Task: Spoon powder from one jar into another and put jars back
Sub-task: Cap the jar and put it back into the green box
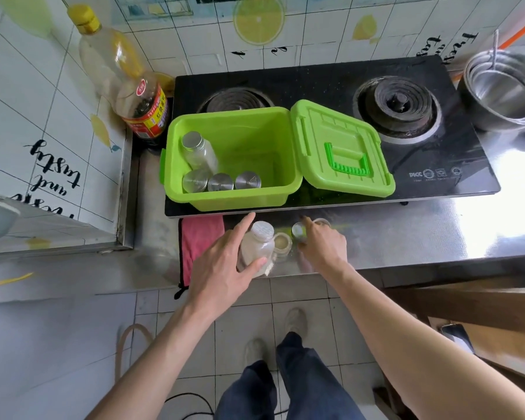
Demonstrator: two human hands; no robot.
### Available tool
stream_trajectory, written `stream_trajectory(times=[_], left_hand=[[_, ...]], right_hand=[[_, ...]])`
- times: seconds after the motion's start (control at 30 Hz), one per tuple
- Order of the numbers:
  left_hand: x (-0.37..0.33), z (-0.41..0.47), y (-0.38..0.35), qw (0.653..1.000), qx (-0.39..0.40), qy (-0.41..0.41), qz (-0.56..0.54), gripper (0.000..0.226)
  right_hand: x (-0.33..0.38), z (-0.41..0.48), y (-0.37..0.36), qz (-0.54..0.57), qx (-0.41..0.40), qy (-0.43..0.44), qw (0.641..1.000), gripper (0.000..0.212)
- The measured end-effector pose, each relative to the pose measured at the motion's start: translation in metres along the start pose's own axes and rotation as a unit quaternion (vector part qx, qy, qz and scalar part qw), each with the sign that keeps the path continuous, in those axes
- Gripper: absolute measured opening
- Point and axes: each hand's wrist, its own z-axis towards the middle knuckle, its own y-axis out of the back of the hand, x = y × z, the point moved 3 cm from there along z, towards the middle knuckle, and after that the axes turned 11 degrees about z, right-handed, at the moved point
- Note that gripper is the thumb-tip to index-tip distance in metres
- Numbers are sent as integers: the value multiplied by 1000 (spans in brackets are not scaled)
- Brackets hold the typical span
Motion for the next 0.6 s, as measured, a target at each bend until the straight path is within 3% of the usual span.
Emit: stream_trajectory(times=[0.23,0.6], left_hand=[[0,2,1,1000,-6,27,-3,78],[-5,10,3,999,-34,20,-27,56]], right_hand=[[-3,6,-8,1,-9,5,1000,34],[5,-47,65,108,-26,40,993,44]])
